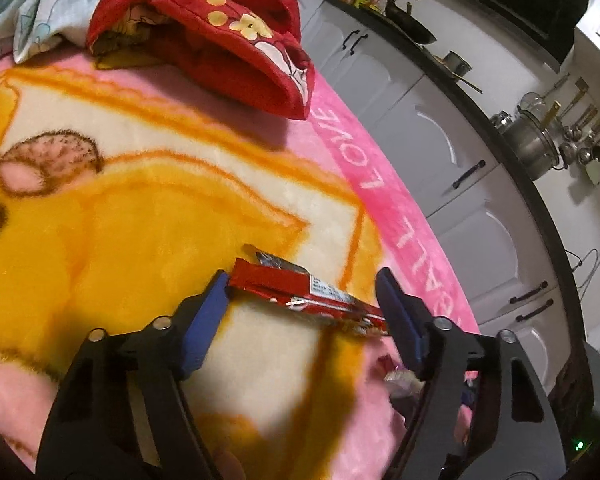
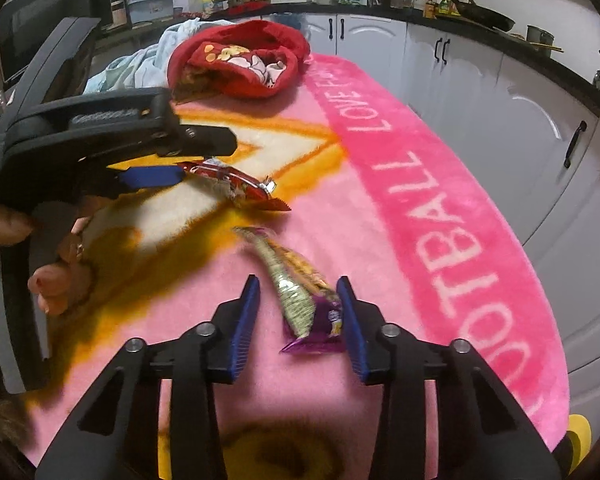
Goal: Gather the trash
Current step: 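Grasp the red wrapper with the left tool while the right tool grasps the yellow-purple wrapper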
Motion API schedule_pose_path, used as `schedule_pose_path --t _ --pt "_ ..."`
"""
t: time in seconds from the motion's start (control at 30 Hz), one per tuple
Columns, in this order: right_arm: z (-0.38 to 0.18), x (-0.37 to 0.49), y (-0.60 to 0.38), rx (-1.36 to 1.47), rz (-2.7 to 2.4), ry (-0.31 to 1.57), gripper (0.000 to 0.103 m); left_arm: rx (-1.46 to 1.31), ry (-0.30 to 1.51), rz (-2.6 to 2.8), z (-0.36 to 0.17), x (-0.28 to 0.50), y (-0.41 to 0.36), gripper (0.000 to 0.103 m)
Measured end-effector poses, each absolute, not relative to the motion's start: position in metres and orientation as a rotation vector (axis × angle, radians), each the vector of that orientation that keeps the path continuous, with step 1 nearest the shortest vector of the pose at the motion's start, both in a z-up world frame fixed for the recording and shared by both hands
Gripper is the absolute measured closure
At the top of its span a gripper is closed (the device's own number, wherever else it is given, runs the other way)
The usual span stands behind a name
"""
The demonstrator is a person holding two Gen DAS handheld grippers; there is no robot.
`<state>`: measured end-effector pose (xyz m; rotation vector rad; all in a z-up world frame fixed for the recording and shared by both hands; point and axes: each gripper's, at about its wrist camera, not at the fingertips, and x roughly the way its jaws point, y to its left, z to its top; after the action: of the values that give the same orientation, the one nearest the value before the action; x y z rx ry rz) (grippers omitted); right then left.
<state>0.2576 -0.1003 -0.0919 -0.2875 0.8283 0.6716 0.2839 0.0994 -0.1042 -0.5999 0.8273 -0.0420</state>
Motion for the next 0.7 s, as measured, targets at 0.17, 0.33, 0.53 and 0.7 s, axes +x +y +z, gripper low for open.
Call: schedule_pose_path --t 0.17,0.33,0.53,0.7 --pt "-0.093 0.254 -0.103 -0.286 0.678 0.821 0.077 -0.583 0.834 -0.012 -0.106 0.284 0.1 0.071" --pt "-0.093 0.248 -0.106 -0.284 0.682 0.818 0.077 -0.587 0.837 -0.032 -0.107 0.281 0.101 0.094" --pt "-0.093 0.238 -0.113 -0.282 0.68 0.818 0.078 -0.545 0.837 -0.095 -0.107 0.276 0.086 0.103" --pt "-0.088 0.226 -0.127 -0.273 0.664 0.809 0.079 -0.474 0.804 -0.133 -0.093 0.268 0.068 0.103"
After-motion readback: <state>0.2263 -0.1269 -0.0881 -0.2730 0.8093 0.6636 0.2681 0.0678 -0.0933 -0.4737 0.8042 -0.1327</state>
